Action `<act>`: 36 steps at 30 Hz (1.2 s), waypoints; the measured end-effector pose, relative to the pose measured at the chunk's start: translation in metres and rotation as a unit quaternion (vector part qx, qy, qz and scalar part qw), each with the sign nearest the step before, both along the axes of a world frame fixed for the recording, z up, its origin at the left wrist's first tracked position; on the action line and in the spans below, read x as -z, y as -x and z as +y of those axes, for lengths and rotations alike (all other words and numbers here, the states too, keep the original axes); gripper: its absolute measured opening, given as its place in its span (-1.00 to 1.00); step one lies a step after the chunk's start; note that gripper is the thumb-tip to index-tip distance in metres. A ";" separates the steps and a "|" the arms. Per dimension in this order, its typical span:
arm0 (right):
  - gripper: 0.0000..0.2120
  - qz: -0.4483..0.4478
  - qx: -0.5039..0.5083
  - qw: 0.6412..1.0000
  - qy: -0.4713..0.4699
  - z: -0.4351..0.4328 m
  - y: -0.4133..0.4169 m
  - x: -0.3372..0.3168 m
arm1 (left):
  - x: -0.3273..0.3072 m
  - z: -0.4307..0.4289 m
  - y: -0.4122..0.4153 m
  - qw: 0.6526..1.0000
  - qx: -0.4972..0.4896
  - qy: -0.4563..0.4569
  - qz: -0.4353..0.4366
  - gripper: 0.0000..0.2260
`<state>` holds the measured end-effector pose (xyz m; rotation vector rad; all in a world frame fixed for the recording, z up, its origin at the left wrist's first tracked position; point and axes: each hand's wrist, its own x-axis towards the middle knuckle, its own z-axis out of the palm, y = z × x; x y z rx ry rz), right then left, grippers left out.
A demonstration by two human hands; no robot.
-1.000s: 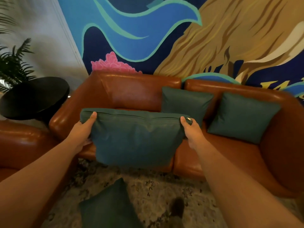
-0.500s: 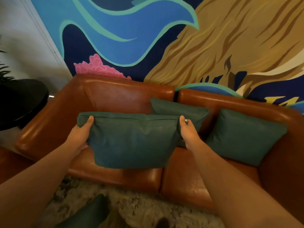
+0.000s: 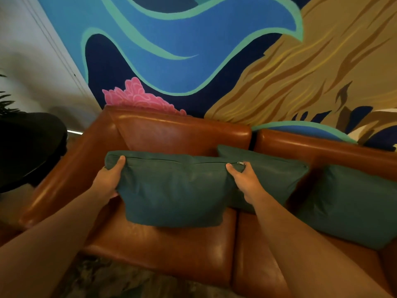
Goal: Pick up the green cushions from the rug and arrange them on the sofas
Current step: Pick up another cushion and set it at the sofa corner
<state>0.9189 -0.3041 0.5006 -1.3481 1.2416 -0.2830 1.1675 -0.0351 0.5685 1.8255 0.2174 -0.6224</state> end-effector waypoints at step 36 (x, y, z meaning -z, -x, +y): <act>-0.10 0.015 0.100 0.994 0.052 -0.057 -0.276 0.158 | 0.226 -0.124 -0.331 0.993 0.116 -0.004 -0.007 -0.52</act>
